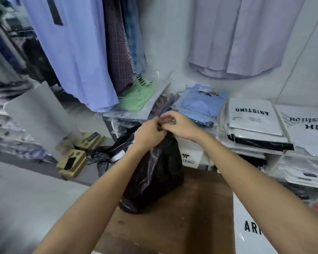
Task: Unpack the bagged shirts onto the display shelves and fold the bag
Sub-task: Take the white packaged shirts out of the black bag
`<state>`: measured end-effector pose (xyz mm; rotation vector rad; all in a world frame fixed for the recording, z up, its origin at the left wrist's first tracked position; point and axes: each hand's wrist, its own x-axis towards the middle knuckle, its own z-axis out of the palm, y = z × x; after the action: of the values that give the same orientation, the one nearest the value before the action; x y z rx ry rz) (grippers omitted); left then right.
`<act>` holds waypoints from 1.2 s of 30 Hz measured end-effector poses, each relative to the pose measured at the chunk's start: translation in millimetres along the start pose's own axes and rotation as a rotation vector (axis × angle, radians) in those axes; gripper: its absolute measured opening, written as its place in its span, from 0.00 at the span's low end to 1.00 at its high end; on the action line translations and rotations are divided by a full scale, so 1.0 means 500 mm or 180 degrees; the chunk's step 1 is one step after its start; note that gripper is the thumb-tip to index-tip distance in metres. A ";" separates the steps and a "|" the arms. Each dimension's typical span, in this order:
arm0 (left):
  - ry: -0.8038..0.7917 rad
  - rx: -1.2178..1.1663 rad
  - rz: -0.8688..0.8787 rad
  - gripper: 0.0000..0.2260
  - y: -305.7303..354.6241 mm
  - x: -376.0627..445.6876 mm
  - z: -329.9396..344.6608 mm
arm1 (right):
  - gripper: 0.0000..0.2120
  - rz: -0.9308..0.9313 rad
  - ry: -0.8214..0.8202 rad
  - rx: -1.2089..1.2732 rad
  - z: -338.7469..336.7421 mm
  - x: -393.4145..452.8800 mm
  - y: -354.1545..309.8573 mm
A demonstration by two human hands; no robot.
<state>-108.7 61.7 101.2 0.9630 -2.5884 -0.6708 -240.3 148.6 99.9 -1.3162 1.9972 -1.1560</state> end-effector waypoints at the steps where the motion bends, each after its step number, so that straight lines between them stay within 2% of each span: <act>1: 0.0046 0.0007 -0.0077 0.08 -0.022 0.006 -0.028 | 0.17 -0.0055 -0.0034 0.0006 0.011 0.022 -0.020; 6: 0.0104 0.0184 -0.0479 0.09 -0.140 0.012 -0.113 | 0.17 -0.0233 -0.0299 -0.0192 0.063 0.091 -0.086; 9: -0.0251 0.0239 -0.0483 0.10 -0.191 -0.002 -0.117 | 0.14 -0.0204 -0.0444 -0.0446 0.097 0.109 -0.073; 13: -0.0689 0.0358 -0.0394 0.10 -0.227 -0.017 -0.092 | 0.18 -0.0020 -0.0767 -0.1265 0.131 0.112 -0.020; 17: -0.0986 0.0524 -0.0386 0.15 -0.230 -0.033 -0.085 | 0.23 0.0195 -0.1471 -0.2057 0.126 0.110 0.002; 20: -0.1224 0.0555 -0.0392 0.17 -0.233 -0.041 -0.079 | 0.18 0.0093 -0.1659 -0.2441 0.117 0.110 0.010; 25: -0.1152 0.0546 -0.0426 0.15 -0.236 -0.053 -0.085 | 0.04 -0.0324 -0.1262 -0.1927 0.108 0.101 0.009; 30: -0.1196 0.0447 -0.0429 0.15 -0.245 -0.056 -0.123 | 0.10 -0.0550 -0.1166 -0.1419 0.085 0.080 -0.018; 33: -0.0951 0.0322 -0.0340 0.08 -0.239 -0.057 -0.145 | 0.09 -0.0633 -0.1005 -0.1209 0.075 0.079 -0.038; 36: -0.0834 0.0248 -0.0371 0.08 -0.233 -0.058 -0.167 | 0.07 -0.0758 -0.0837 -0.0979 0.066 0.088 -0.067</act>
<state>10.5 -23.2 108.0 1.1250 -2.8203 -0.7785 -217.4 90.1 113.2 -1.7991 1.9121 -0.7396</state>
